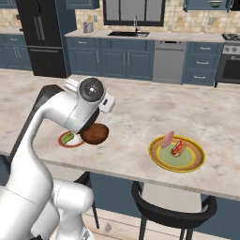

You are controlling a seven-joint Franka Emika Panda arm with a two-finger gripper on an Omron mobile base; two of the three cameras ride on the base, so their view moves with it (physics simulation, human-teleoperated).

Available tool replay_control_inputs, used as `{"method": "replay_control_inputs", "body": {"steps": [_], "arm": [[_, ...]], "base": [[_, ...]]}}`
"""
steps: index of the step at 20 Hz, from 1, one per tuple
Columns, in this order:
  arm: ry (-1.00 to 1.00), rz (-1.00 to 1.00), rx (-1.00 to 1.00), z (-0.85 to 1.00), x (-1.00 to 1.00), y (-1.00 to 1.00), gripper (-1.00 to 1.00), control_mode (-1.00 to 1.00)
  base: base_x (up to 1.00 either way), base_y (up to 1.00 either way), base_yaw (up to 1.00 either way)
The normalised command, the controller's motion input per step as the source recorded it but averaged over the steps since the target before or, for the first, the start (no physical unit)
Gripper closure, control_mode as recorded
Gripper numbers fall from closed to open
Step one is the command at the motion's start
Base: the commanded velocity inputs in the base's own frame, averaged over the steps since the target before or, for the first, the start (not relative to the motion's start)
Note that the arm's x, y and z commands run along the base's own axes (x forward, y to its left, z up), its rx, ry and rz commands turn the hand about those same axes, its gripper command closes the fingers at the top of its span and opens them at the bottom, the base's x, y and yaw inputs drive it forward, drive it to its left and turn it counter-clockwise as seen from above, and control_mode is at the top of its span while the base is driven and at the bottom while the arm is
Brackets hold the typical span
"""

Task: Take the smaller bowl and place it next to the appetizer plate on the dining counter , and place the larger bowl next to the plate with cooked food.

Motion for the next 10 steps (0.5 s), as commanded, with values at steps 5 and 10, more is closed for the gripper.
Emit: {"method": "replay_control_inputs", "body": {"steps": [5, 10], "arm": [[-0.27, 0.0, -0.3, 0.61, -0.51, 0.19, -1.0, -1.0], [-0.08, 0.0, -0.13, 0.29, -0.72, 0.08, -1.0, -1.0]], "base": [[0.0, 0.0, 0.0], [0.0, 0.0, 0.0]]}}
